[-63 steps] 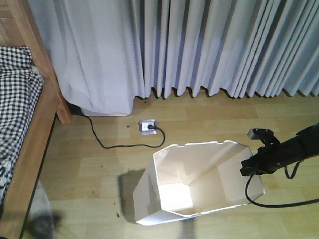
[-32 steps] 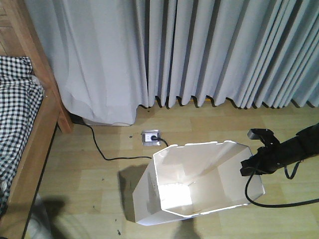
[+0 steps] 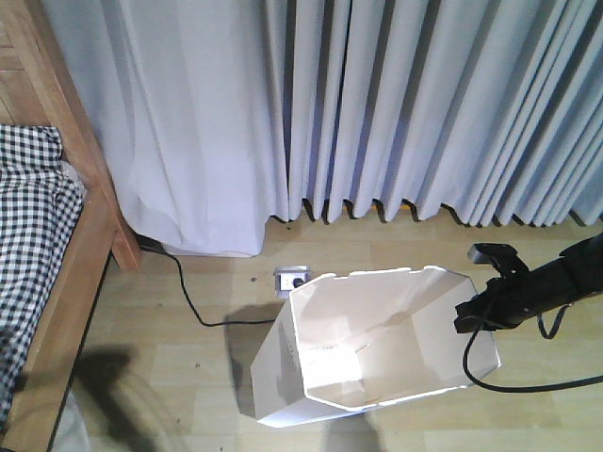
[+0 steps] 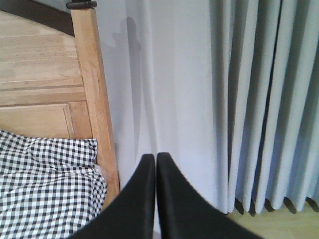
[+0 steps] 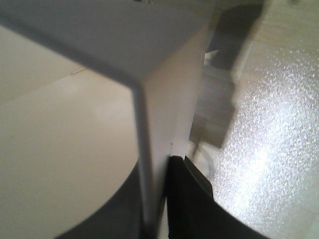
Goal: Move trash bin to bedside with robot
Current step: 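Carry the bin with the right gripper toward the bed's headboard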
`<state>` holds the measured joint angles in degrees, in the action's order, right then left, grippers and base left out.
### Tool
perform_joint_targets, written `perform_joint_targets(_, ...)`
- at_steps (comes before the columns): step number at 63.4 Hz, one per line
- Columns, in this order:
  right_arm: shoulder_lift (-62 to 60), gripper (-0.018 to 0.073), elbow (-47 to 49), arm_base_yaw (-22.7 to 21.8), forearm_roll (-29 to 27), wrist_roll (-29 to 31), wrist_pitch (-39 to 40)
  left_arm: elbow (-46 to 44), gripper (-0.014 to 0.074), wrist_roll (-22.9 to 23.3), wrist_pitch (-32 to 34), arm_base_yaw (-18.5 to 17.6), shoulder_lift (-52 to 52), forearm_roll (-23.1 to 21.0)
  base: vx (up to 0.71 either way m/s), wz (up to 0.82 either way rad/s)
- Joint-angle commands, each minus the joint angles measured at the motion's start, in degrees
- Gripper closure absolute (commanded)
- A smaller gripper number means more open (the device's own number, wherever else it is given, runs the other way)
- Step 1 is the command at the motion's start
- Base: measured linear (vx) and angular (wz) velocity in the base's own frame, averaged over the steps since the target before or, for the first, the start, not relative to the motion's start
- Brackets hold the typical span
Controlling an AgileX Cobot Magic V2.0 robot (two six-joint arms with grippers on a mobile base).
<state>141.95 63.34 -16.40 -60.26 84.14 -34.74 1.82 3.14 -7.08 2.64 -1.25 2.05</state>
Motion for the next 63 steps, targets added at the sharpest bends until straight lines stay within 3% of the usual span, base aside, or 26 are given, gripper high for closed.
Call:
perform_joint_targets(1,-4.3,0.0564,0.6,-0.2,-3.8,0.4,-12.4,-1.4,0.0603,0.3,4.2,0.0,-0.3,-0.1,0.15,0.04)
perform_joint_targets(63,-4.3,0.0564,0.6,-0.2,-3.8,0.4,-12.4,-1.4,0.0603,0.3,4.2,0.0,-0.3,-0.1,0.09,0.02)
